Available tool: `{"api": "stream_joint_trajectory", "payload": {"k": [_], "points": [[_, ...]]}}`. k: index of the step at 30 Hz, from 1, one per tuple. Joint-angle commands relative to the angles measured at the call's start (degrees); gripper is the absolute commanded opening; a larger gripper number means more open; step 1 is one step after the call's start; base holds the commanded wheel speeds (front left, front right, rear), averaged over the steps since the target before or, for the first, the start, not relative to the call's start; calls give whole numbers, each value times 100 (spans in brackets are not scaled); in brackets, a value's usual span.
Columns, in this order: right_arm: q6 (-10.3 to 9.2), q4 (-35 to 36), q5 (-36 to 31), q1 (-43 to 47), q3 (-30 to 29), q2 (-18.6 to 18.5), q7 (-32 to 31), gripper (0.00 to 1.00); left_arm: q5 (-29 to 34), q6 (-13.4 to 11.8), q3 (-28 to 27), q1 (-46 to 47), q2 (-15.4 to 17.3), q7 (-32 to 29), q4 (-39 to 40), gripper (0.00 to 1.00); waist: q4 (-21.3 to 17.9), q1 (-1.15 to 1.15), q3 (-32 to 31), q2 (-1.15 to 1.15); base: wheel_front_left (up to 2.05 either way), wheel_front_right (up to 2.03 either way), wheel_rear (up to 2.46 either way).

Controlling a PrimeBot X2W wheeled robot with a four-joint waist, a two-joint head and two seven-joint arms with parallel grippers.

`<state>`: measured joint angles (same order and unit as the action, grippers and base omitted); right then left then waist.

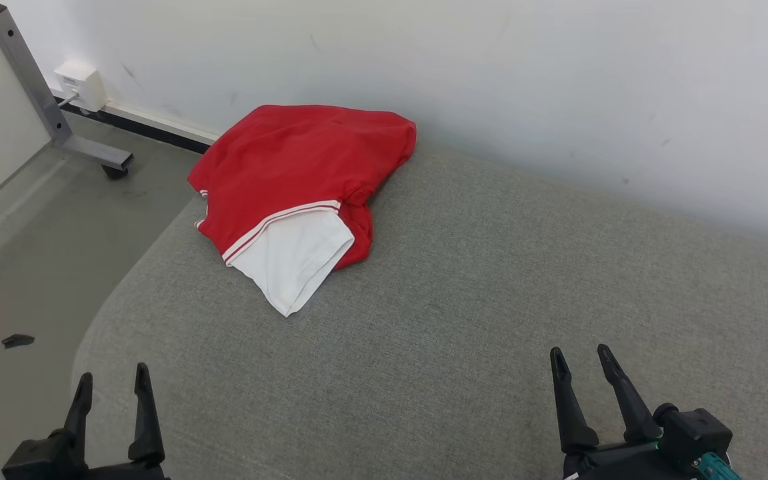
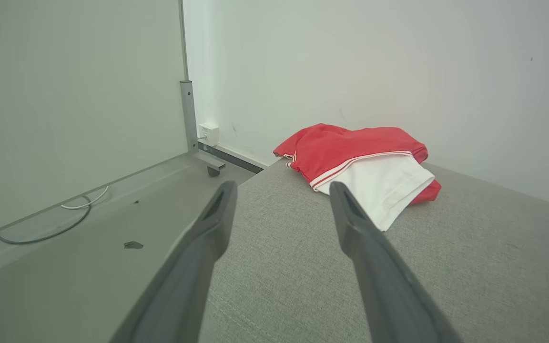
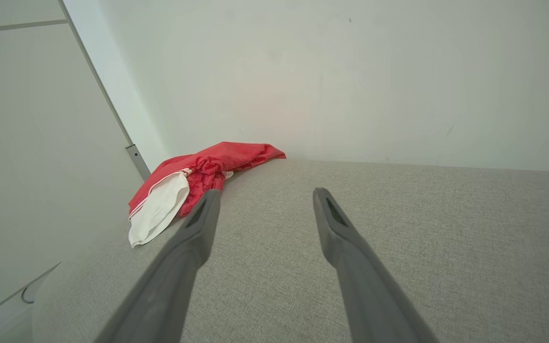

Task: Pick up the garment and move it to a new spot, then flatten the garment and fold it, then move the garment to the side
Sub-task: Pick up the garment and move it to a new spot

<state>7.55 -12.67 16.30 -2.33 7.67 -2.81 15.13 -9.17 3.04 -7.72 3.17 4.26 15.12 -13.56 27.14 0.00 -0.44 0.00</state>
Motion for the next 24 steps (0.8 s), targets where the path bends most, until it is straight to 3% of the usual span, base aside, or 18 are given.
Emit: {"api": "stream_joint_trajectory", "payload": {"k": [1, 12, 24], "points": [[-12, -4, -17, -29, -9, -13, 4, 100, -10, -7, -17, 65, -5, 6, -28, 100, -38, 0, 23, 0, 0, 0, 0], [-12, 63, -263, -269, -109, -61, 4, 100, -187, 90, -185, 912, 157, 6, -142, 100, -461, 0, 461, 0, 0, 0, 0], [-12, 375, -559, -730, -571, -349, 4, 100, -532, 208, -629, 2797, 747, 5, -543, 100, -1527, 0, 1643, 0, 0, 0, 0]]}}
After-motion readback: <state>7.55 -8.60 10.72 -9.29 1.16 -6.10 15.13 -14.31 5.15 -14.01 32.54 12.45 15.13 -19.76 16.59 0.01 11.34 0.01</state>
